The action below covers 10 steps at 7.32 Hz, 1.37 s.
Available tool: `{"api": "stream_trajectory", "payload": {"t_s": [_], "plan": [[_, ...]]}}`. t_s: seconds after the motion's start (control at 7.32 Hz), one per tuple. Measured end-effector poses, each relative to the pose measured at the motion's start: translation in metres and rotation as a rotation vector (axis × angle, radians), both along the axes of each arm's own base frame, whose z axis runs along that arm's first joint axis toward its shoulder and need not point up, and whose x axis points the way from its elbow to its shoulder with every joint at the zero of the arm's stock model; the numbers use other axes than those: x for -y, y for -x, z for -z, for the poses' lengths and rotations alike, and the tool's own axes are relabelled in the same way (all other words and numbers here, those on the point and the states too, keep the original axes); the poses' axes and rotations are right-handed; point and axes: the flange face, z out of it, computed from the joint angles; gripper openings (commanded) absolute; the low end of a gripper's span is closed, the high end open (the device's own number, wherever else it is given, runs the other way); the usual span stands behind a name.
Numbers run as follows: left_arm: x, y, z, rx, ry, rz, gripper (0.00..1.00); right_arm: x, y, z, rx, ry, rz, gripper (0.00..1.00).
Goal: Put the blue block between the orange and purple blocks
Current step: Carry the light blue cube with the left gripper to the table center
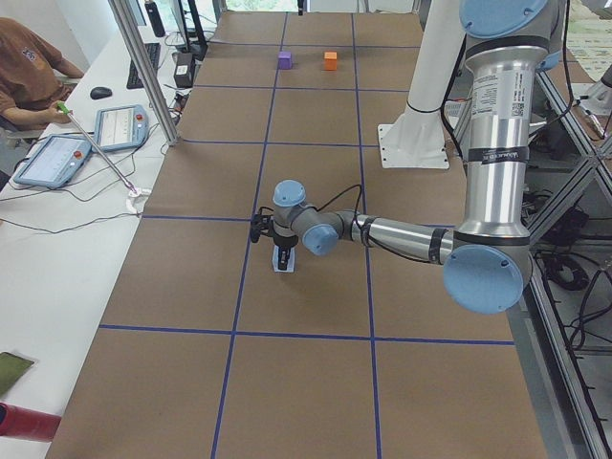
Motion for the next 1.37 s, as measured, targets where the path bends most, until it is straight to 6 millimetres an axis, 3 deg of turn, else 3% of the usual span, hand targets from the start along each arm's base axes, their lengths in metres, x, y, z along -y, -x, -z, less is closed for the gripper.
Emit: {"api": "stream_trajectory", "payload": {"t_s": [0.14,0.27,0.41,0.68,0.82,1.09,1.23,1.37], "plan": [[0.002,0.013,0.028,0.000,0.030,0.014,0.00,0.007,0.005,0.009,0.008,0.005,-0.008,1.00],[0.007,0.019,0.069,0.005,0.057,0.024,0.00,0.017,0.014,0.020,0.011,0.008,-0.006,1.00],[0.020,0.015,0.125,0.004,0.071,0.031,0.00,0.024,0.023,0.027,0.013,0.010,0.004,1.00],[0.052,-0.022,0.250,-0.010,0.101,0.043,0.00,0.028,0.032,0.041,0.024,-0.004,0.013,1.00],[0.061,-0.056,0.303,-0.028,0.129,0.052,0.00,0.029,0.034,0.045,0.026,-0.008,0.017,1.00],[0.068,-0.153,0.392,-0.067,0.198,0.053,0.00,0.035,0.041,0.053,0.016,-0.031,0.026,1.00],[0.068,-0.203,0.427,-0.091,0.222,0.055,0.00,0.038,0.043,0.058,0.007,-0.043,0.027,1.00],[0.065,-0.247,0.444,-0.115,0.226,0.063,0.00,0.041,0.045,0.064,0.002,-0.047,0.020,1.00]]}}
